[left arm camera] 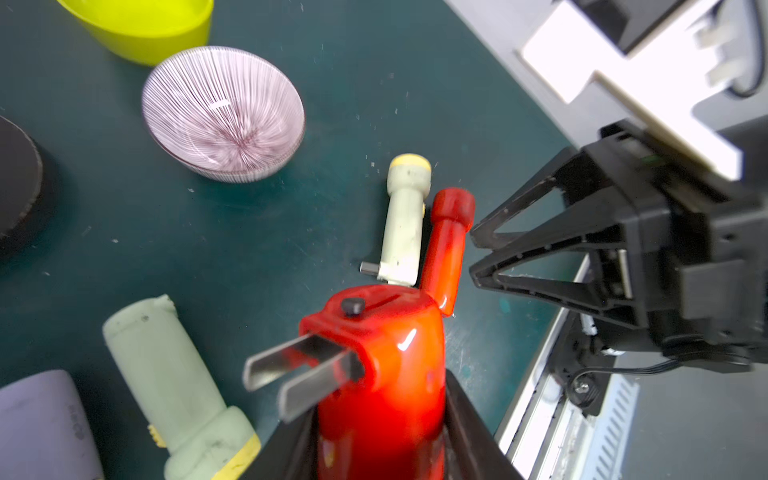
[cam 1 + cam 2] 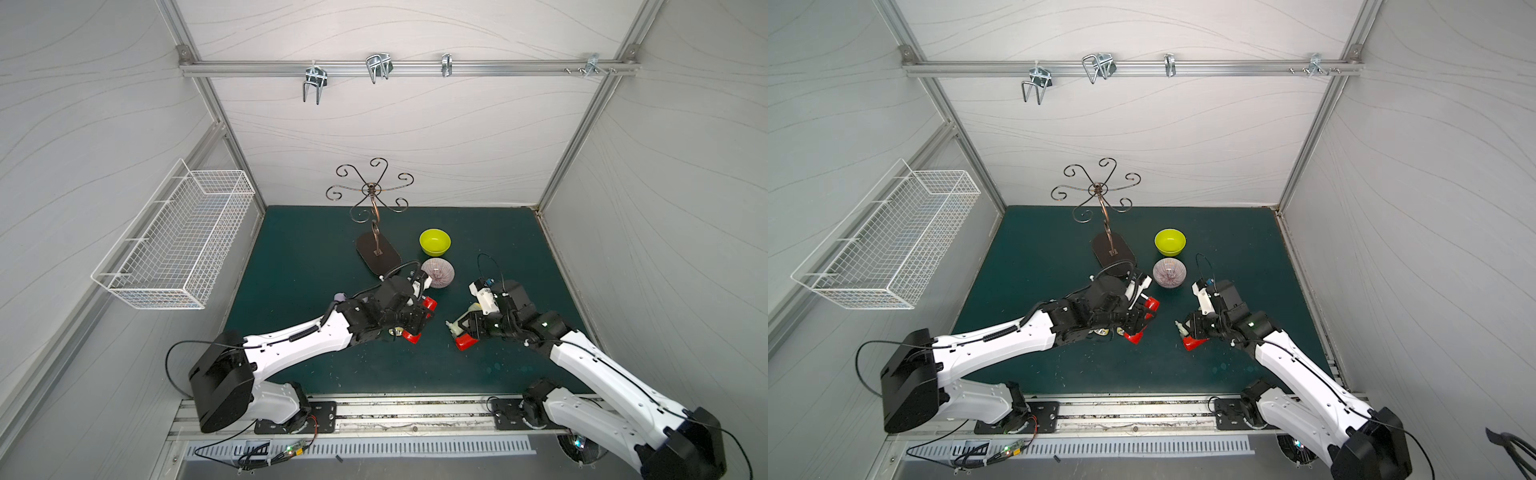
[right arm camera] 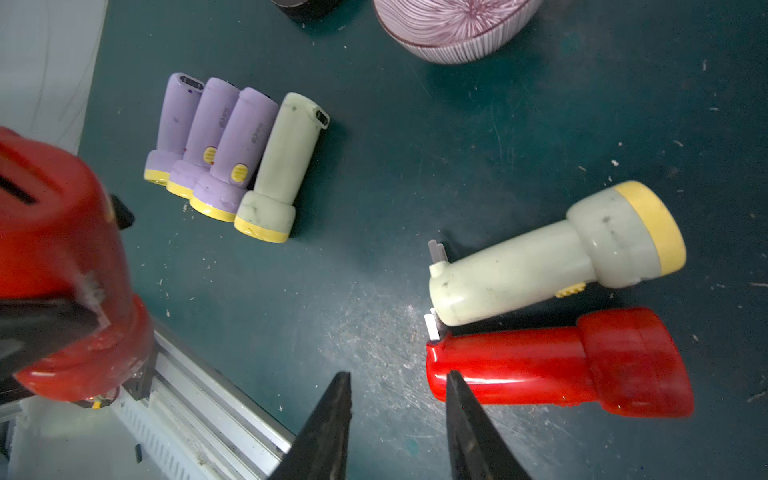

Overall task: Close the plug at the bottom of the flashlight
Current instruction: Pick up the flashlight from the center of the board, then close the plug of the flashlight.

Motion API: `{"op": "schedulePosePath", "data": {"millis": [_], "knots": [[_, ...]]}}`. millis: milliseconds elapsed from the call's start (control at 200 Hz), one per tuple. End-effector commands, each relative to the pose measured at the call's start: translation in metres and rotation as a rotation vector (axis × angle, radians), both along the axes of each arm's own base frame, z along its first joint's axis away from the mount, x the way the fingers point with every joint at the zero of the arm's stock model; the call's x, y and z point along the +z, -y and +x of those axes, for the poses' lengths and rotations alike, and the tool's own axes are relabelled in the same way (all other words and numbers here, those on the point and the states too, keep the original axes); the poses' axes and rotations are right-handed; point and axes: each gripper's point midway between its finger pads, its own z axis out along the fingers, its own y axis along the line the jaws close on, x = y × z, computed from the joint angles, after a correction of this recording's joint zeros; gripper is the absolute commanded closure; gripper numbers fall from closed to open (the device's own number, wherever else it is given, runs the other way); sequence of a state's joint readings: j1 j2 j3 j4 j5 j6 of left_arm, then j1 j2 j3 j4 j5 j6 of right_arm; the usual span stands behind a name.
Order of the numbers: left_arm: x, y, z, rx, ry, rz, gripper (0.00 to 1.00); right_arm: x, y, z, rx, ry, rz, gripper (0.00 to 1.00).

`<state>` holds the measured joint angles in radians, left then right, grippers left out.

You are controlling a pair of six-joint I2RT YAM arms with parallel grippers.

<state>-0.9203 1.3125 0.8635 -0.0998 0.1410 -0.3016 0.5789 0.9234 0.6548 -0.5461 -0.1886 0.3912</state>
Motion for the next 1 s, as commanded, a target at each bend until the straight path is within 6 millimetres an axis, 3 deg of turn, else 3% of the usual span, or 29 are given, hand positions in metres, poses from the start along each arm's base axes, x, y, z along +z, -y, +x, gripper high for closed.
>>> {"op": "schedulePosePath", "data": {"millis": [0,250,480,665,775,856,996], "knots": [[0.058,0.014,-0.011,-0.145,0.142,-0.193,0.91,0.023,-0.013,0.012,0.033,0.055,0.052,0.6],[0.088,-0.005,-0.023,-0.198,0.226,-0.309,0.89,0.064,-0.032,0.029,0.073,0.121,0.138,0.59],[0.115,-0.013,-0.028,-0.286,0.261,-0.447,0.94,0.12,-0.05,0.037,0.151,0.259,0.284,0.59],[0.128,-0.018,-0.03,-0.347,0.283,-0.504,0.96,0.168,-0.061,0.032,0.255,0.376,0.443,0.58],[0.136,-0.021,-0.04,-0.436,0.265,-0.556,0.94,0.192,-0.069,0.023,0.339,0.423,0.541,0.57],[0.154,-0.022,-0.053,-0.534,0.299,-0.607,0.9,0.205,-0.075,0.018,0.381,0.432,0.623,0.56],[0.153,-0.021,-0.062,-0.601,0.298,-0.6,0.89,0.229,-0.081,0.006,0.462,0.466,0.753,0.55]]}}
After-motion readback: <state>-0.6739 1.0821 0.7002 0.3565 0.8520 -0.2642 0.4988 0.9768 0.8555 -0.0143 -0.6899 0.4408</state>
